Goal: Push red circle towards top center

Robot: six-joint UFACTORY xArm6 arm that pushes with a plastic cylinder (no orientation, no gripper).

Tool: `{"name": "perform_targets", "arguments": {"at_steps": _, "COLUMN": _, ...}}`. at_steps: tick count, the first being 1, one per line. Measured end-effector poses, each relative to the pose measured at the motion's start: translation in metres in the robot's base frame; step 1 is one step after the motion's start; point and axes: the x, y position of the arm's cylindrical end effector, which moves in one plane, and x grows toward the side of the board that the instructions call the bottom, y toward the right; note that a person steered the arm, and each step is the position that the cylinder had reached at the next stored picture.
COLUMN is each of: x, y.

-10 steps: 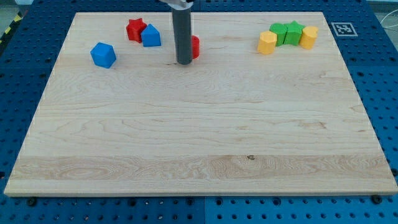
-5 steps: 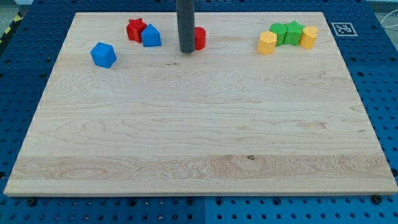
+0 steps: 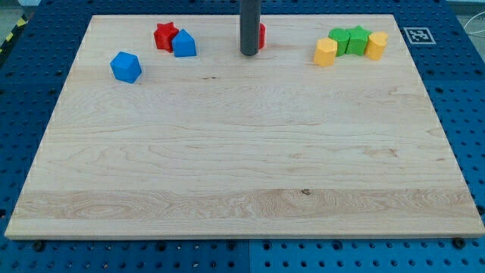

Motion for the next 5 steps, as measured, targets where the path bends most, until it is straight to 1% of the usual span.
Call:
{"name": "perform_targets", "arguments": {"at_steps": 2, "x": -0.009, "y": 0.016}}
{"name": "perform_targets", "arguments": {"at_steps": 3, "x": -0.034, "y": 0.014}}
{"name": "perform_targets", "arguments": {"at_steps": 4, "x": -0.049, "y": 0.015}}
{"name": "perform_targets", "arguments": {"at_steps": 5, "x": -0.045, "y": 0.018}}
